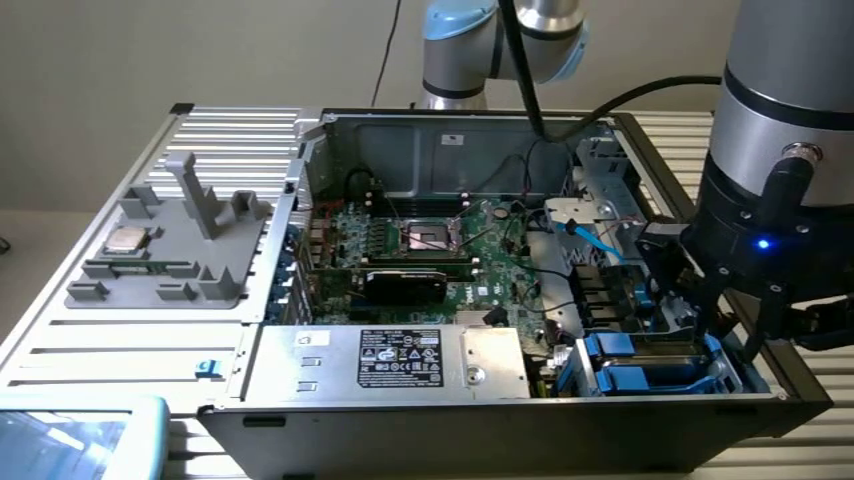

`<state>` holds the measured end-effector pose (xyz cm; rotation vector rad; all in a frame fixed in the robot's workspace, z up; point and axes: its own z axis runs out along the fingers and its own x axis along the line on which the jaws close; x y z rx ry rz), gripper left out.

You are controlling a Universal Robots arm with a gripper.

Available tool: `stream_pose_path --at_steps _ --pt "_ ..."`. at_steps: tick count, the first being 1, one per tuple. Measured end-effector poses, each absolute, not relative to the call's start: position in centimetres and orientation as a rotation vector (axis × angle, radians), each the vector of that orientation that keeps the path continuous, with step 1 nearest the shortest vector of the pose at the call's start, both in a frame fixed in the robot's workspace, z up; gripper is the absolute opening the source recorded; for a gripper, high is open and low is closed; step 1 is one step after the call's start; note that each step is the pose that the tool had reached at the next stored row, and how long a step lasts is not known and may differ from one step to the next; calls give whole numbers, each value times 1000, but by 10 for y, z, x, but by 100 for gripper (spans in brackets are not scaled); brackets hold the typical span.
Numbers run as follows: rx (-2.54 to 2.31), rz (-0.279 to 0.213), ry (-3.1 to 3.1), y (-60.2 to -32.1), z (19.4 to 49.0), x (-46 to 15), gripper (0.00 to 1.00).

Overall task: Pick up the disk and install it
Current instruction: 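Insert the first disk wire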

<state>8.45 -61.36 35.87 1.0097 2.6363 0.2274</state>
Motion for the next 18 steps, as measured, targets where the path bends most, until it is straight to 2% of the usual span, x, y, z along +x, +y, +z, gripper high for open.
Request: stream_pose_path --at_steps 7,9,10,18 --pt "919 243 2674 -617 353 85 39" --pt "913 244 2676 -621 352 85 41" --pt "911 244 2677 -624 351 84 47" --pt "889 241 2685 -626 351 85 47"
